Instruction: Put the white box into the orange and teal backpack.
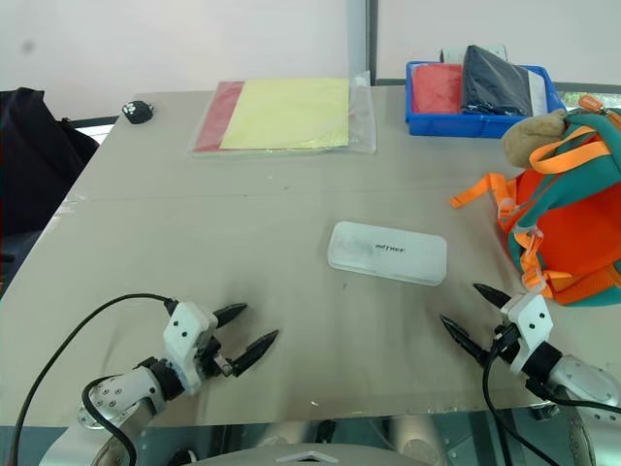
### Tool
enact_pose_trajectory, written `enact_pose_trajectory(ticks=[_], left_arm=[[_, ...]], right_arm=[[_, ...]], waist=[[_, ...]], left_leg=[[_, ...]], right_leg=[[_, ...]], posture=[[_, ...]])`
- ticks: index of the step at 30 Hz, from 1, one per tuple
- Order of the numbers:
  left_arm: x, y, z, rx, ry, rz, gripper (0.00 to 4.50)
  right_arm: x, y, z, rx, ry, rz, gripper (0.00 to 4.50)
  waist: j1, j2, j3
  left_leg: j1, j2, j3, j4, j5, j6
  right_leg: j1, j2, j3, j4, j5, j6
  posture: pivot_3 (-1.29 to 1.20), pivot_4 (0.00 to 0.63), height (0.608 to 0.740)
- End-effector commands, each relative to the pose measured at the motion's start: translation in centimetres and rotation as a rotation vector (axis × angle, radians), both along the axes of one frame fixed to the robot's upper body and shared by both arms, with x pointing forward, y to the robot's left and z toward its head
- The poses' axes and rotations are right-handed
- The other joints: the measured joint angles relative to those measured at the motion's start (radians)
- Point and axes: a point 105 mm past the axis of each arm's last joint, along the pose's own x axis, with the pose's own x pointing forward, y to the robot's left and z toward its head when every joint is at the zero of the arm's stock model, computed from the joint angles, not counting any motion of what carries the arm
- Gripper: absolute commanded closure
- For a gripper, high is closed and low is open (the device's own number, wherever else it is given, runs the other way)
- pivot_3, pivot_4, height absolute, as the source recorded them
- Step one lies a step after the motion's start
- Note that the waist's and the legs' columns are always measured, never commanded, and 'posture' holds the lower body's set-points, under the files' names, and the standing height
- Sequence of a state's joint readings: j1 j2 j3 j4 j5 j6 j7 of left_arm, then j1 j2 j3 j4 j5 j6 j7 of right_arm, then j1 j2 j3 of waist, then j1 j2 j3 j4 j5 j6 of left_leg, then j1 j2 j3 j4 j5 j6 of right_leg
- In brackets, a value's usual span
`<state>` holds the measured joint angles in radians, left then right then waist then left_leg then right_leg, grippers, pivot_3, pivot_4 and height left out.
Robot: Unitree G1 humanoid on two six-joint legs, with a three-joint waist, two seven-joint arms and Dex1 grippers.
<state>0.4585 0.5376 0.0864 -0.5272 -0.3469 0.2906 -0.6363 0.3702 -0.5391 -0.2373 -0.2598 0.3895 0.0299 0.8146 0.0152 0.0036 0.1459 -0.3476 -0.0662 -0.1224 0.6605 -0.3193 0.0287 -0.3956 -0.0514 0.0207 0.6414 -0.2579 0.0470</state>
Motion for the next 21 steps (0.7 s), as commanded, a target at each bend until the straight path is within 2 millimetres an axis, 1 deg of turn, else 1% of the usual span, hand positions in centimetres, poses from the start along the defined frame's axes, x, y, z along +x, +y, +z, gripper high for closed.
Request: enact_pose_trajectory(ticks=[1,10,21], left_arm=[[0.0,-0.02,1.12,-0.004,-0.042,-0.003,0.01],[-0.04,-0.09,1.02,-0.021,-0.041,0.023,0.01],[0.11,0.03,1.03,-0.024,-0.042,0.03,0.01]], right_arm=[[-0.27,-0.01,0.43,0.009,-0.009,0.021,0.01],[-0.01,-0.5,0.04,0.004,0.009,0.005,0.01],[0.47,-0.66,0.29,0.007,0.006,-0.004,0.01]], waist=[[0.0,0.0,0.0],[0.0,0.0,0.0],[0.0,0.0,0.0]], left_leg=[[0.0,0.0,0.0,0.0,0.0,0.0],[0.0,0.0,0.0,0.0,0.0,0.0],[0.0,0.0,0.0,0.0,0.0,0.0]], right_leg=[[0.0,0.0,0.0,0.0,0.0,0.0],[0.0,0.0,0.0,0.0,0.0,0.0],[0.0,0.0,0.0,0.0,0.0,0.0]], posture=[[0.0,0.15,0.74],[0.0,0.15,0.74],[0.0,0.15,0.74]])
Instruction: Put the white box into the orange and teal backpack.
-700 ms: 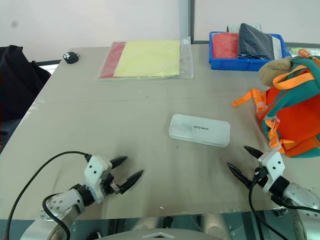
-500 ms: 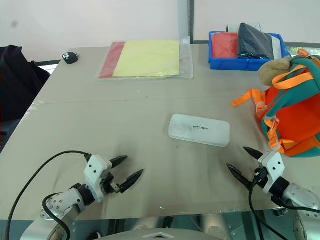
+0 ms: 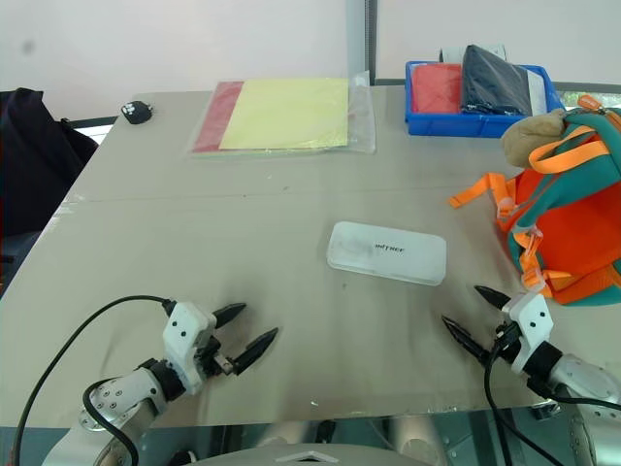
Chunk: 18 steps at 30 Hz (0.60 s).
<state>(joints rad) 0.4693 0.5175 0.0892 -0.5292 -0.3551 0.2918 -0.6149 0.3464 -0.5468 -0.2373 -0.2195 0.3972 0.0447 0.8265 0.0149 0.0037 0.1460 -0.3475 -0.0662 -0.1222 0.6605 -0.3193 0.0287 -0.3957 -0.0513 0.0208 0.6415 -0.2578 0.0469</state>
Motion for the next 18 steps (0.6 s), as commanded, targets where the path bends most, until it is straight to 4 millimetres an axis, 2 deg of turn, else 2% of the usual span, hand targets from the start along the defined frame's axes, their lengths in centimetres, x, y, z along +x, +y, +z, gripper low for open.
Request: enact_pose_trajectory(ticks=[1,3,5,7,8,9,10,12,13,16,18], left_arm=[[0.2,0.0,1.1,-0.003,-0.046,-0.003,0.01],[0.2,0.0,1.2,-0.003,-0.047,-0.004,0.01],[0.3,0.0,1.2,-0.002,-0.047,-0.006,0.0],[0.4,0.1,1.2,-0.001,-0.049,-0.01,0.0],[0.5,0.1,1.3,0.0,-0.05,-0.011,0.0],[0.6,0.2,1.3,0.001,-0.051,-0.011,0.0],[0.9,0.2,1.3,0.004,-0.054,-0.012,0.0],[1.8,0.3,1.6,0.001,-0.062,-0.006,0.0],[2.6,0.3,1.7,0.003,-0.072,-0.01,0.0],[5.4,-0.1,2.3,0.006,-0.089,-0.047,0.0],[6.3,-1.3,2.8,-0.043,-0.046,-0.16,0.0]], right_arm=[[0.1,-0.2,0.8,0.004,-0.02,0.001,0.01],[0.2,-0.2,0.9,0.01,-0.022,0.0,0.01],[0.3,-0.2,1.0,0.01,-0.025,-0.004,1.06],[0.4,-0.2,1.0,0.012,-0.028,-0.008,1.65],[0.5,-0.2,1.0,0.013,-0.029,-0.009,2.29],[0.6,-0.3,1.1,0.014,-0.032,-0.014,2.52],[0.8,-0.4,1.2,0.019,-0.036,-0.027,3.21],[1.8,-0.8,1.4,0.028,-0.047,-0.073,4.17],[2.5,-1.0,1.5,0.027,-0.054,-0.098,4.48],[5.2,-1.9,2.2,0.033,-0.08,-0.199,4.48],[6.6,-2.1,2.5,0.026,-0.084,-0.231,4.48]], waist=[[0.0,0.0,0.0],[0.0,0.0,0.0],[0.0,0.0,0.0],[0.0,0.0,0.0],[0.0,0.0,0.0],[0.0,0.0,0.0],[0.0,0.0,0.0],[0.0,0.0,0.0],[0.0,0.0,0.0],[0.0,0.0,0.0],[-0.001,0.0,0.0]], left_leg=[[0.0,0.0,0.0,0.0,0.0,0.0],[0.0,0.0,0.0,0.0,0.0,0.0],[0.0,0.0,0.0,0.0,0.0,0.0],[0.0,0.0,0.0,0.0,0.0,0.0],[0.0,0.0,0.0,0.0,0.0,0.0],[0.0,0.0,0.0,0.0,0.0,0.0],[0.0,0.0,0.0,0.0,0.0,0.0],[0.0,0.0,0.0,0.0,0.0,0.0],[0.0,0.0,0.0,0.0,0.0,0.0],[0.0,-0.001,0.0,0.002,0.0,0.0],[0.001,-0.001,0.0,0.003,0.001,-0.001]], right_leg=[[0.0,0.0,0.0,0.0,0.0,0.0],[0.0,0.0,0.0,0.0,0.0,0.0],[0.0,0.0,0.0,0.0,0.0,0.0],[0.0,0.0,0.0,0.0,0.0,0.0],[0.0,0.0,0.0,0.0,0.0,0.0],[0.0,0.0,0.0,0.0,0.0,0.0],[0.0,0.0,0.0,0.0,0.0,0.0],[0.0,0.0,0.0,0.0,0.0,0.0],[0.0,0.0,0.0,0.001,0.0,0.0],[0.0,0.0,-0.001,0.002,0.001,-0.001],[0.0,0.001,-0.001,0.003,0.002,-0.002]], posture=[[0.0,0.15,0.74],[0.0,0.15,0.74],[0.0,0.15,0.74],[0.0,0.15,0.74],[0.0,0.15,0.74],[0.0,0.15,0.74],[0.0,0.15,0.74],[0.0,0.15,0.74],[0.0,0.15,0.74],[0.0,0.15,0.74],[0.0,0.15,0.74]])
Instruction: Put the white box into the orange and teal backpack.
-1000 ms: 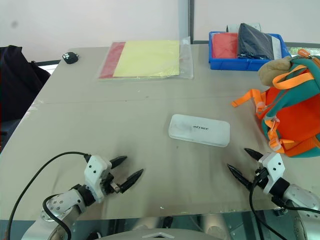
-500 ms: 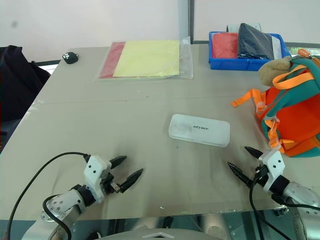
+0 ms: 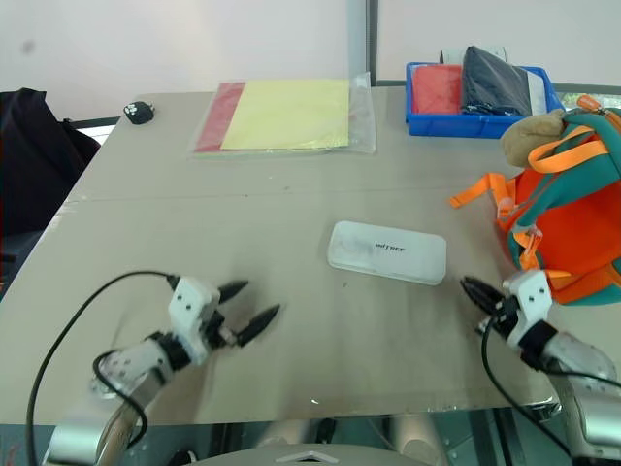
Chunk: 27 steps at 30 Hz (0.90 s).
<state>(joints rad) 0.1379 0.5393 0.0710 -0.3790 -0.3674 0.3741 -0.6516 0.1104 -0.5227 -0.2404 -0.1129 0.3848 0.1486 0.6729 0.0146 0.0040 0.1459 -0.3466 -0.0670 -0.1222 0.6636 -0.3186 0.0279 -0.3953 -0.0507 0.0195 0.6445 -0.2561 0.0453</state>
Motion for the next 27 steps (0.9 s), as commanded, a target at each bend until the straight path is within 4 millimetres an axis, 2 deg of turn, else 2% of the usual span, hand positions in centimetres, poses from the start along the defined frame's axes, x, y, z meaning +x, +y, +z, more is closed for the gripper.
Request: enact_pose_trajectory(ticks=[1,3,5,7,10,13,15,19,24,27], left_arm=[[0.7,-1.3,0.3,-0.027,0.061,-0.153,0.0],[1.9,-1.5,0.2,-0.034,0.12,-0.215,0.0],[3.7,-1.8,1.2,-0.146,0.18,-0.223,0.0],[5.1,-2.3,2.1,-0.33,0.303,-0.242,0.0],[5.9,-2.9,3.3,-0.527,0.467,-0.299,0.0],[5.7,-3.8,4.8,-0.757,0.705,-0.406,0.0],[5.6,-4.7,4.6,-0.779,0.82,-0.435,0.0],[7.5,-6.6,2.7,-0.772,0.932,-0.331,0.0],[7.8,-8.9,1.5,-0.74,1.011,-0.309,0.0],[8.1,-9.0,0.9,-0.699,1.014,-0.277,0.0]], right_arm=[[1.6,-0.7,0.7,-0.011,-0.016,-0.063,4.48],[2.4,-0.4,0.7,-0.026,-0.007,-0.056,4.48],[2.8,0.0,0.8,-0.03,-0.006,-0.041,4.48],[3.0,0.3,0.9,-0.033,-0.01,-0.025,4.48],[3.2,0.6,1.0,-0.041,-0.014,-0.012,4.48],[3.2,1.1,0.9,-0.061,-0.027,0.011,4.48],[3.1,1.8,0.9,-0.072,-0.036,0.04,4.48],[2.9,2.9,1.0,-0.093,-0.056,0.079,4.48],[2.9,4.0,1.4,-0.093,-0.084,0.106,4.48],[3.2,4.6,1.7,-0.093,-0.099,0.113,4.48]], waist=[[-0.002,0.0,0.0],[-0.003,0.0,0.0],[-0.002,0.0,0.0],[-0.001,0.0,0.0],[-0.008,-0.001,-0.001],[-0.027,-0.001,-0.001],[-0.031,-0.001,-0.001],[-0.028,-0.001,-0.001],[-0.024,-0.001,-0.002],[-0.02,-0.002,-0.003]], left_leg=[[-0.001,0.0,0.0,0.001,0.0,0.0],[0.0,0.0,0.0,0.001,0.0,0.0],[-0.002,0.0,0.0,0.001,0.0,0.0],[-0.004,0.0,0.0,0.003,0.0,0.0],[-0.011,-0.001,-0.001,0.006,0.0,0.0],[-0.016,-0.002,0.001,0.009,0.0,0.0],[-0.016,-0.002,0.001,0.01,0.0,0.0],[-0.014,-0.003,0.001,0.013,0.001,-0.001],[-0.014,-0.004,-0.002,0.02,0.001,-0.002],[-0.014,-0.006,-0.002,0.021,0.001,-0.002]], right_leg=[[-0.001,0.0,0.0,0.001,0.0,0.0],[-0.001,0.0,0.0,0.001,0.0,0.0],[-0.003,0.001,0.0,0.001,0.0,0.0],[-0.004,0.001,-0.001,0.002,0.0,0.0],[-0.011,0.001,-0.001,0.004,0.0,0.0],[-0.018,0.0,-0.001,0.011,0.0,0.001],[-0.018,0.0,-0.002,0.012,0.0,0.001],[-0.018,0.0,-0.001,0.017,0.0,0.001],[-0.016,0.0,0.001,0.02,0.001,0.002],[-0.015,-0.001,0.001,0.02,0.002,0.003]], posture=[[0.0,0.15,0.74],[0.0,0.15,0.74],[0.0,0.15,0.74],[0.0,0.15,0.74],[0.0,0.15,0.74],[0.0,0.15,0.74],[0.0,0.15,0.74],[0.0,0.15,0.74],[0.0,0.15,0.74],[0.0,0.15,0.74]])
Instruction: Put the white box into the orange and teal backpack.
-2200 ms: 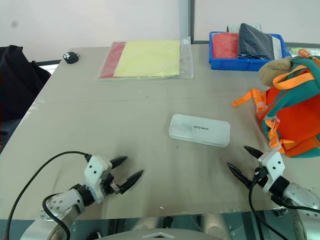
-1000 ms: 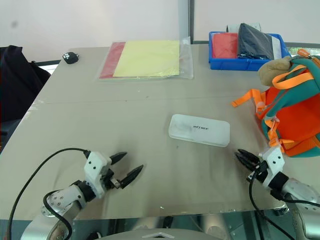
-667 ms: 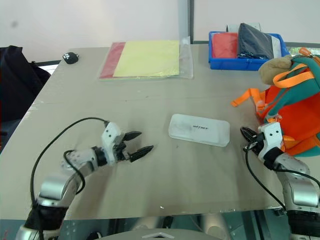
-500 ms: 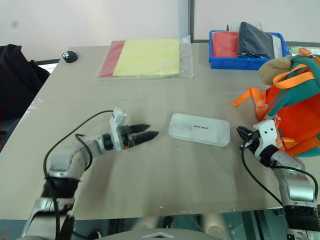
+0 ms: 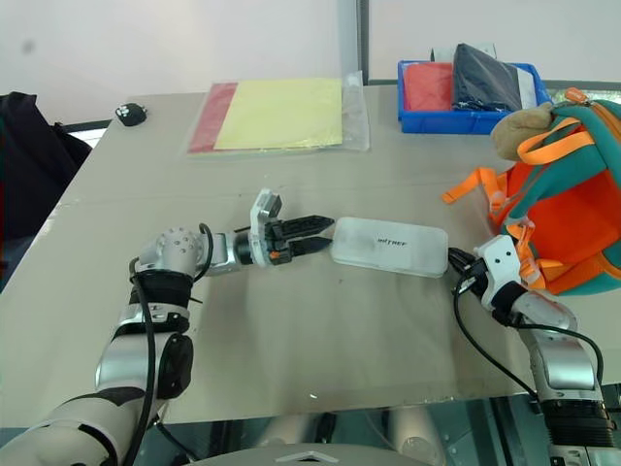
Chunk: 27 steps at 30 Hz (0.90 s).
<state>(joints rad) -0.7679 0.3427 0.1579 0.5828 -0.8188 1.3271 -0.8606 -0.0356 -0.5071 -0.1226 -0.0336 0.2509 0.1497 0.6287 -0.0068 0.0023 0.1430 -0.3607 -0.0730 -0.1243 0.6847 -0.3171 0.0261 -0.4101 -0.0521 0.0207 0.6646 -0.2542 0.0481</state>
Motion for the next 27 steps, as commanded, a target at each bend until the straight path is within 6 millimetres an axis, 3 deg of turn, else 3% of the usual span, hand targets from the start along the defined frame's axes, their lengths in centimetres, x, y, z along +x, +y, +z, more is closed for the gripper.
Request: enact_pose_trajectory(ticks=[1,9,13,17,24,27], left_arm=[[-0.1,-0.7,-2.7,0.129,0.065,0.0,0.0],[0.4,2.0,1.5,0.238,-0.196,0.036,0.0],[0.1,2.4,2.3,0.311,-0.263,0.061,0.0],[0.2,2.2,1.1,0.371,-0.217,0.09,0.0],[0.4,-2.4,-3.2,0.485,-0.096,0.057,0.0],[0.6,-3.7,-3.7,0.455,-0.046,0.065,0.0]], right_arm=[[0.3,2.2,2.2,0.013,-0.093,0.069,4.48],[0.2,1.4,1.7,-0.001,-0.086,0.049,4.48],[0.1,1.2,1.6,0.003,-0.084,0.039,4.48],[0.1,1.2,1.4,0.003,-0.084,0.037,4.48],[0.2,2.3,1.6,0.003,-0.104,0.074,4.48],[0.1,2.7,1.6,0.008,-0.11,0.09,4.48]], waist=[[0.002,0.0,-0.001],[-0.013,-0.001,-0.002],[-0.01,-0.001,-0.002],[-0.005,-0.001,-0.002],[0.002,-0.001,-0.002],[0.016,0.0,-0.004]], left_leg=[[0.0,-0.001,-0.001,0.0,0.0,0.0],[0.0,-0.002,-0.001,0.0,0.001,-0.001],[-0.001,-0.002,-0.002,-0.002,0.001,-0.001],[-0.002,-0.003,-0.002,-0.002,0.001,-0.001],[-0.001,-0.003,-0.003,-0.002,0.001,-0.001],[0.0,-0.004,-0.003,-0.001,0.001,-0.001]], right_leg=[[0.0,-0.001,0.0,0.0,0.0,0.0],[-0.001,-0.001,0.002,0.001,0.002,0.001],[-0.004,0.0,0.005,0.0,0.002,0.001],[-0.004,0.0,0.005,-0.001,0.002,0.001],[-0.003,0.0,0.004,-0.001,0.002,0.001],[-0.001,-0.001,0.004,-0.001,0.002,0.001]], posture=[[0.0,0.15,0.74],[0.0,0.15,0.74],[0.0,0.15,0.74],[0.0,0.15,0.74],[0.0,0.15,0.74],[0.0,0.15,0.74]])
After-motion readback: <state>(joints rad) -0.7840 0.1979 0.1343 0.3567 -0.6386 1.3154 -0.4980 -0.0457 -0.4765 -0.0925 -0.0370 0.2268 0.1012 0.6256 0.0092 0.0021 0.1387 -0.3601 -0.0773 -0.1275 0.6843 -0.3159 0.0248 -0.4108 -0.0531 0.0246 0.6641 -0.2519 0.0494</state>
